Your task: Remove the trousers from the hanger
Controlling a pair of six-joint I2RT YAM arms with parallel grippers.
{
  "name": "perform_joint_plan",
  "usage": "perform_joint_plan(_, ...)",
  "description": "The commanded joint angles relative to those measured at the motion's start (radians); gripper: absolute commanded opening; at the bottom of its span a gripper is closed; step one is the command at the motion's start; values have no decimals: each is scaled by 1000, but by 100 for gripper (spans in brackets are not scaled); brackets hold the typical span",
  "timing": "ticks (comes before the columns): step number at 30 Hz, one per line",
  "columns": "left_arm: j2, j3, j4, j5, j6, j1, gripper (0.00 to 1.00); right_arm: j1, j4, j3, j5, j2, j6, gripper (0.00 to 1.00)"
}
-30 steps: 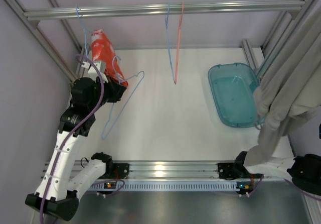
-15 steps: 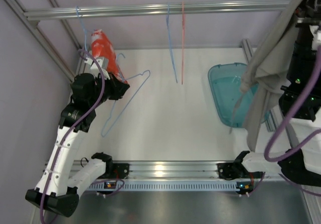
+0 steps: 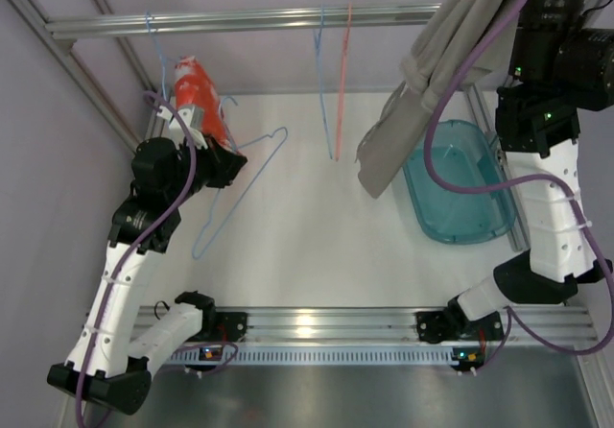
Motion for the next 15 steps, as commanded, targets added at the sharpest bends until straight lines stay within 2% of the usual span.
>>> perform_joint_plan(1, -1, 35, 56, 7, 11, 2, 0, -76, 61, 109, -72, -3, 85, 0)
perform_joint_plan(10, 30, 40, 56, 9, 0, 2, 0, -306, 115, 36, -140, 0, 220, 0)
perform_joint_plan(13, 28, 38, 58, 6, 3, 2, 0, -376, 133, -48, -166, -33, 272, 0)
perform_joint_plan(15, 28, 38, 58, 4, 2, 2, 0, -399, 156, -166, -180, -64, 281, 0)
